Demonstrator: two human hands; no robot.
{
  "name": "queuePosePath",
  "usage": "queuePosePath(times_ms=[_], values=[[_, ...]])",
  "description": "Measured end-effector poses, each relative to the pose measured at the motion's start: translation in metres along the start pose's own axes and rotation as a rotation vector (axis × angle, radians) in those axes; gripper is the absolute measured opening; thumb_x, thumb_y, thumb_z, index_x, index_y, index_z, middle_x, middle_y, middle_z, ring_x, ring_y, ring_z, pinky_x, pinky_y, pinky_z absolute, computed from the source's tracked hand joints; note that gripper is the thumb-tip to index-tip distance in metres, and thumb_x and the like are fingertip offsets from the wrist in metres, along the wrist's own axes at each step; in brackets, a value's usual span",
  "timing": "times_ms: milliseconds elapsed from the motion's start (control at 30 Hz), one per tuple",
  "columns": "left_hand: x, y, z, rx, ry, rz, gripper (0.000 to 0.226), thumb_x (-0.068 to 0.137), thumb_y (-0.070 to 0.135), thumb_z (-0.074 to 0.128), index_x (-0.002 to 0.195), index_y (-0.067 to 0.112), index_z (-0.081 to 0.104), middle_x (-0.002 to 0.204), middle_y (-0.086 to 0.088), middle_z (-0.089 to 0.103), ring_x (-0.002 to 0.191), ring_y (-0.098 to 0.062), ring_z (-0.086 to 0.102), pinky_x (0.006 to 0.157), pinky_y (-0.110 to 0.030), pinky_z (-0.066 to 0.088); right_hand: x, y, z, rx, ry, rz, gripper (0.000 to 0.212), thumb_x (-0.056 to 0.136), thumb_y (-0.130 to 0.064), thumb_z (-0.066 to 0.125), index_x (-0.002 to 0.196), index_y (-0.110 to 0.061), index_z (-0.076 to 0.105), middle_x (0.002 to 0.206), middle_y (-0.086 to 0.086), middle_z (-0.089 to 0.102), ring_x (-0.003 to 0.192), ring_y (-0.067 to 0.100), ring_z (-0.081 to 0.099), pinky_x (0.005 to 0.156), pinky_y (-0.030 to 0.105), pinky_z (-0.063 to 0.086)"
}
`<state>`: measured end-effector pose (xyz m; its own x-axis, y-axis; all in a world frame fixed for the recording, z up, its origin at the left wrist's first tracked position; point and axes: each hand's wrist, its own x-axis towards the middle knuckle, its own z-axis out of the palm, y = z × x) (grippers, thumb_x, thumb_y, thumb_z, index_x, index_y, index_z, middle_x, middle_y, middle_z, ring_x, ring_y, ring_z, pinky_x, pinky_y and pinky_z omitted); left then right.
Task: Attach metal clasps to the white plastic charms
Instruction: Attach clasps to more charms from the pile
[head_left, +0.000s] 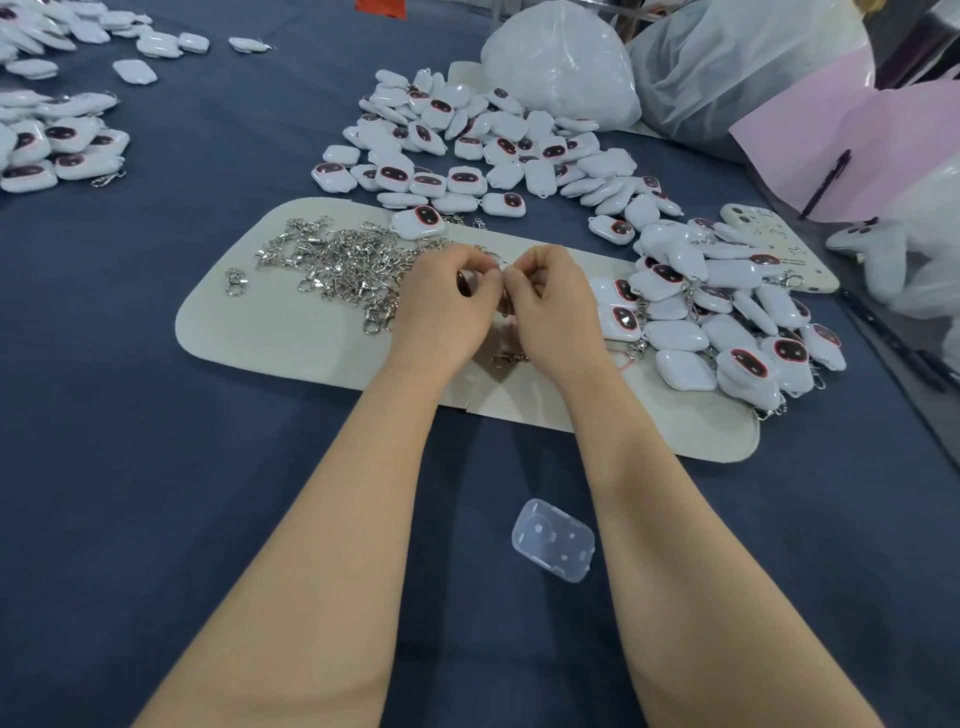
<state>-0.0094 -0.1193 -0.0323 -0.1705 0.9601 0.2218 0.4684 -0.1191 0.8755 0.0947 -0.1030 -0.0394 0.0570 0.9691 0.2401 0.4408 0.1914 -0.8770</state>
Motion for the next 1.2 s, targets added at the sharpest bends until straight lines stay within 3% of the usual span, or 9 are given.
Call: queuePosePath(times_ms=[67,200,300,367,500,733,967,1100,1200], values=[[0.001,-0.002,0.000,0.043,0.012,0.002,0.010,0.089,0.016,0.058,0.092,0.016,0.067,0.078,0.005,0.063,0.071,-0.011,0.057,0.069,-0.022,0.043,0.000,0.000,0.000,-0.008,-0.010,-0.013,0.018,0.093,-0.014,0.052,0.081,-0.025,0.045,0.070,-0.010,0.054,0.067,0.010,0.053,0.067,0.026,0.042],[0.002,-0.005,0.001,0.108,0.031,0.010,0.009,0.092,0.016,0.055,0.093,0.014,0.063,0.098,-0.007,0.066,0.083,-0.017,0.056,0.074,-0.021,0.038,-0.002,-0.003,0.000,0.015,-0.024,-0.025,0.018,0.091,-0.012,0.054,0.080,-0.025,0.047,0.070,-0.009,0.056,0.064,0.006,0.055,0.058,0.017,0.043],[0.003,-0.005,0.002,0.128,0.043,0.013,0.008,0.094,0.016,0.052,0.092,0.016,0.060,0.103,-0.008,0.064,0.084,-0.016,0.053,0.072,-0.017,0.033,-0.001,-0.004,0.000,-0.004,-0.028,-0.045,0.009,0.089,-0.012,0.057,0.087,-0.018,0.051,0.079,-0.005,0.061,0.075,0.013,0.060,0.064,0.018,0.048],[0.002,-0.004,0.002,0.128,0.059,0.018,0.007,0.094,0.014,0.052,0.092,0.015,0.059,0.106,-0.008,0.060,0.082,-0.014,0.050,0.069,-0.014,0.029,-0.002,-0.004,0.000,-0.047,-0.016,-0.076,0.008,0.089,-0.013,0.058,0.089,-0.018,0.051,0.078,-0.010,0.058,0.073,0.008,0.058,0.062,0.010,0.044],[0.003,-0.005,0.001,0.134,0.067,0.011,0.007,0.094,0.013,0.052,0.090,0.016,0.057,0.101,-0.007,0.058,0.080,-0.014,0.047,0.065,-0.015,0.026,-0.006,-0.005,0.003,-0.107,0.001,-0.134,0.011,0.088,-0.011,0.059,0.091,-0.017,0.050,0.081,-0.009,0.055,0.069,0.002,0.050,0.068,0.013,0.040],[0.002,-0.004,0.001,0.153,0.086,-0.006,0.009,0.093,0.011,0.050,0.088,0.016,0.056,0.097,-0.004,0.056,0.080,-0.014,0.047,0.065,-0.017,0.027,-0.010,-0.009,0.008,-0.199,0.025,-0.178,0.010,0.089,-0.007,0.056,0.099,-0.006,0.056,0.090,-0.001,0.056,0.083,0.014,0.052,0.075,0.020,0.039],[0.001,-0.003,0.002,0.195,0.111,0.035,0.010,0.094,0.010,0.049,0.096,0.010,0.059,0.098,0.001,0.046,0.084,-0.013,0.044,0.070,-0.016,0.028,-0.012,-0.011,0.007,-0.200,0.051,-0.197,0.005,0.088,-0.005,0.055,0.093,-0.005,0.057,0.086,-0.001,0.054,0.078,0.013,0.048,0.068,0.018,0.033],[0.001,-0.002,0.000,0.157,0.088,0.019,0.010,0.093,0.011,0.050,0.093,0.012,0.060,0.098,-0.002,0.054,0.081,-0.013,0.047,0.067,-0.016,0.029,-0.014,-0.013,0.006,-0.194,0.038,-0.248,0.005,0.087,-0.001,0.053,0.090,-0.004,0.054,0.084,0.001,0.053,0.078,0.016,0.046,0.068,0.022,0.034],[0.001,0.000,-0.003,0.076,0.063,-0.020,0.011,0.093,0.011,0.052,0.086,0.018,0.058,0.080,0.002,0.061,0.076,-0.016,0.056,0.066,-0.017,0.035,-0.014,-0.013,0.004,-0.172,0.027,-0.266,0.006,0.088,0.001,0.052,0.091,-0.004,0.055,0.085,0.003,0.054,0.079,0.019,0.049,0.071,0.024,0.038]])
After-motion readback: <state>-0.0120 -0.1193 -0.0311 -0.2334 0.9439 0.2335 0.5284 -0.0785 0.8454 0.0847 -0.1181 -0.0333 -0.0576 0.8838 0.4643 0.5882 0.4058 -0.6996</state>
